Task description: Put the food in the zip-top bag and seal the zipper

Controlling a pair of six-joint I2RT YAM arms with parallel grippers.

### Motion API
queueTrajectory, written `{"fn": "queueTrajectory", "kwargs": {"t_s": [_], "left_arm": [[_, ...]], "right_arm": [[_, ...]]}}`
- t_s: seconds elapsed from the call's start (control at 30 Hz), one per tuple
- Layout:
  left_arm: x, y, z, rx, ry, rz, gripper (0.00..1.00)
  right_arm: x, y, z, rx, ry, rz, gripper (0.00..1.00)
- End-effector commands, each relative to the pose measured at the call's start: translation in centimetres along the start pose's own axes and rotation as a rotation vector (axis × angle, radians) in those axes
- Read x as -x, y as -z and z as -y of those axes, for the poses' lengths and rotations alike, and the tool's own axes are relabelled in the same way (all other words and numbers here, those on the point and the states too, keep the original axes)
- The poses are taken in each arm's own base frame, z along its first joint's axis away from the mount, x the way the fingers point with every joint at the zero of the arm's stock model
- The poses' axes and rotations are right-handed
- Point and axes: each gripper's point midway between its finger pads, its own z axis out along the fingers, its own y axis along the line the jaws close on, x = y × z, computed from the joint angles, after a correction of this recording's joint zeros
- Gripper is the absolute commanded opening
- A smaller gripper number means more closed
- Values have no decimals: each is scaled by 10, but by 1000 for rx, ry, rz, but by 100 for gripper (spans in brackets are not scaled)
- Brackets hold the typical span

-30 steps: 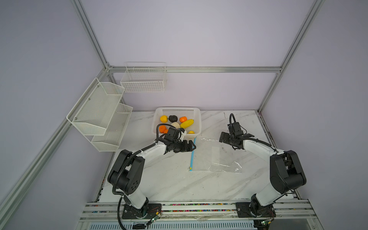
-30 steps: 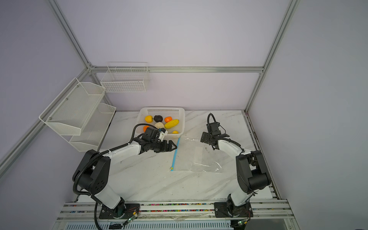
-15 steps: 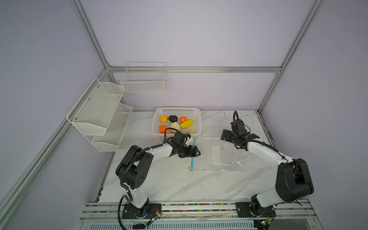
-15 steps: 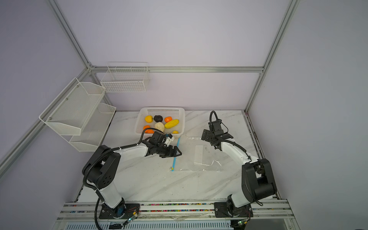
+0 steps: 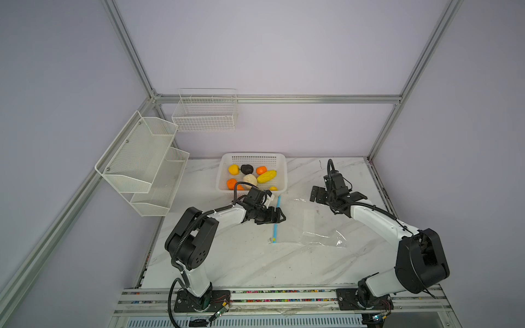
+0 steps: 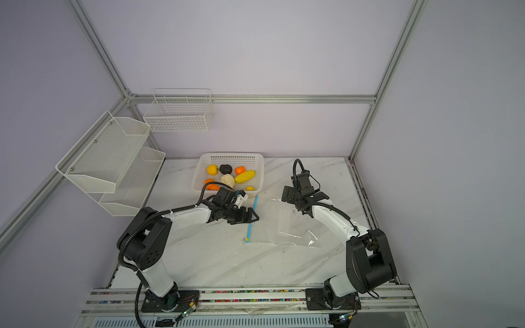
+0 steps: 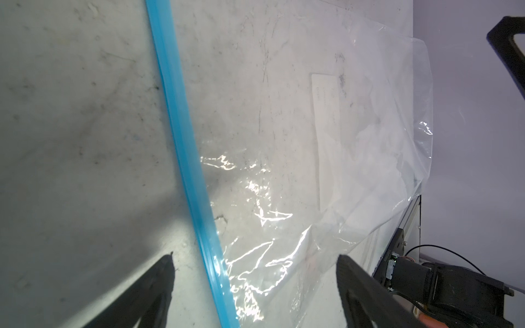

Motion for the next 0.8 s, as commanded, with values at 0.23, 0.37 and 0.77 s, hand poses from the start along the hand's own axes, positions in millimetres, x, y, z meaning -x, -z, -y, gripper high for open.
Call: {"fn": "queueTrajectory", "kwargs": {"t_s": [0.23,0.37,0.77], "left_arm": [[7,3,15,-72,-2,20,88],[-3,1,18,-92,0,1,87],[-47,2,41,-177,-30,-69,87]], "right_arm": [[-36,-30,-44,118,33,-67,97],[-55,-42,-42,125,39,-96,96],[-127,-49,-42,151,82,-221,95]]}}
